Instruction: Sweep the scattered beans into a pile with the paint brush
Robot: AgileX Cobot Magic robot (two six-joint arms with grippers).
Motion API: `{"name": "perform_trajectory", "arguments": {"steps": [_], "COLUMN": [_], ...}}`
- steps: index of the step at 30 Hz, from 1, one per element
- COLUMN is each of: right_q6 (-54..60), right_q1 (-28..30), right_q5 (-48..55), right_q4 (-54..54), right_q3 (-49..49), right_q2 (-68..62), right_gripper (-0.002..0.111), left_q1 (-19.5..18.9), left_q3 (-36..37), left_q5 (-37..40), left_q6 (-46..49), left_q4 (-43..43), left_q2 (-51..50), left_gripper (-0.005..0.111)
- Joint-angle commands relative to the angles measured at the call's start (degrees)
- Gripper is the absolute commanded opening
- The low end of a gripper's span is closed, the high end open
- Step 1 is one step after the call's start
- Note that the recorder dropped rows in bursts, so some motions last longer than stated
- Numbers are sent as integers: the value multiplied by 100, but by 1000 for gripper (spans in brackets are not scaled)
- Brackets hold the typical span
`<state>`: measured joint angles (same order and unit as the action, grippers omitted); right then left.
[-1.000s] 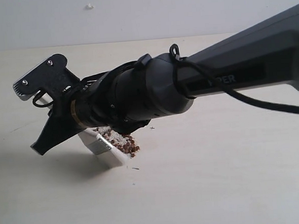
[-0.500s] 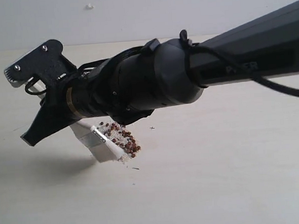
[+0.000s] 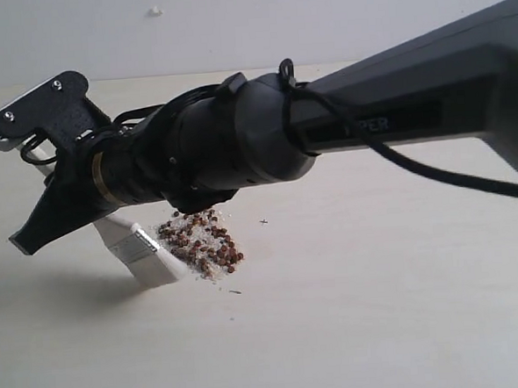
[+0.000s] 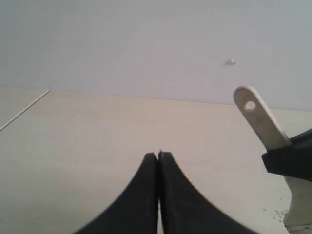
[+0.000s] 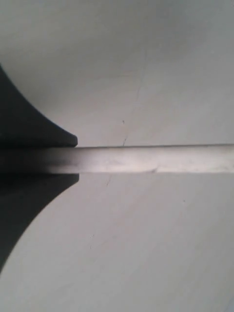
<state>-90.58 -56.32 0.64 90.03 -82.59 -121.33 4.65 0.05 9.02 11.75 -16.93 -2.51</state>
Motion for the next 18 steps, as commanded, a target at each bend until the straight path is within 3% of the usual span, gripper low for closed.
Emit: {"name": "perform_trajectory", "arguments": {"steps": [1,9,15,18], "right_q6": [-5,40,78,604], "right_q1": [32,32,32,174], "right_q5": [130,911,425,-64], "right_q4": [-13,-11,-213,441], "right_q3": [-113,-126,-126,-188], "right_q2": [-184,-212,650,1129], "right_gripper": [0,0,0,0], "left_q1": [-4,-4,-4,-4], "left_q3": [-5,-5,-5,-5], "left_q5": [-5,-5,-5,-5], "left_q6": [2,2,2,2], "left_q4": [-27,-27,-27,-27], "left_q2": [37,37,37,37], "left_gripper": [0,0,0,0]}}
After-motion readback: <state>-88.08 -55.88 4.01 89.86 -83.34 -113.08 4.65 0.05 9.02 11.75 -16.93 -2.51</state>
